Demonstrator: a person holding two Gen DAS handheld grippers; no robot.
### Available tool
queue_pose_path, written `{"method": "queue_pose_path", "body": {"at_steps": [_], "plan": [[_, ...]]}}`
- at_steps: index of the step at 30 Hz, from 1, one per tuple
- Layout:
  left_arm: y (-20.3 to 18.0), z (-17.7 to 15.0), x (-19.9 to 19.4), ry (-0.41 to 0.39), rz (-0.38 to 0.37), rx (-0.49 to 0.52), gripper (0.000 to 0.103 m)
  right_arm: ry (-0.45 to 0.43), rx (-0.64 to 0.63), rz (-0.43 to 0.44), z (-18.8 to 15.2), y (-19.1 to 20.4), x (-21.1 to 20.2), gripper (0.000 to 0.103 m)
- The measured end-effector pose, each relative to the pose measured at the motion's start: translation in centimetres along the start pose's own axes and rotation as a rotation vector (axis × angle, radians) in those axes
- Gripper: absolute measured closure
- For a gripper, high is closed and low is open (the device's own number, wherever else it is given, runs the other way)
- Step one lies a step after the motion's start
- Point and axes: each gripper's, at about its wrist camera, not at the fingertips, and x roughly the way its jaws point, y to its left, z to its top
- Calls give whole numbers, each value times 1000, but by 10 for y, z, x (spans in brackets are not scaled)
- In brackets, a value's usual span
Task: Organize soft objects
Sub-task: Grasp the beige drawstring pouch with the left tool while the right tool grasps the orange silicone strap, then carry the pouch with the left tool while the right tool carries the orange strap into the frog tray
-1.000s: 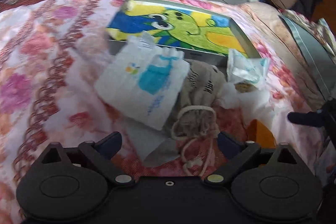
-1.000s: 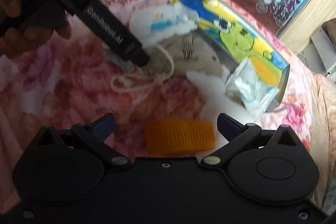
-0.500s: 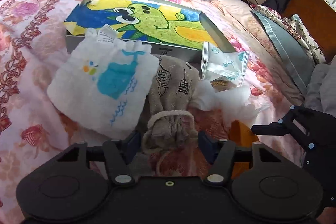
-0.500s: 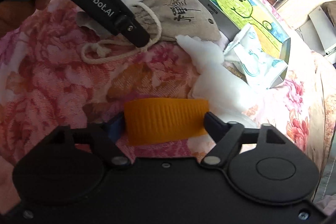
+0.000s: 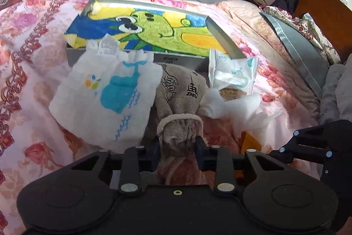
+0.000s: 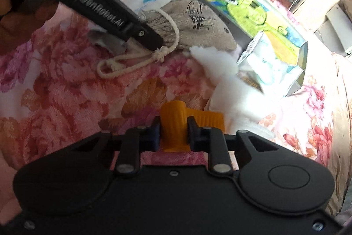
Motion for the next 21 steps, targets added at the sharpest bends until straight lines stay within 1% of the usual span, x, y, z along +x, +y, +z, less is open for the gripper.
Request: {"method": "queue_pose_path", "body": {"at_steps": [5,7,12,17,21], "plan": [[-15,2,-18,-65,29,69,71,-86,-7,-65,-1,-4,-13,91],[-22,3,-29,-104,43,85,72,-119,-4,-90,-2,-6,-18,91],[-35,6,-56,-213,77,116,71,-250,-35,-177,-1,-8,-34,91],[-39,11,-73,-315,104,105,71,-403,-127,-281,-2,6,-50,91],[-35,15,-79,-352,113,66,71,-483,-250,-380,-2,24,-54,91]]}}
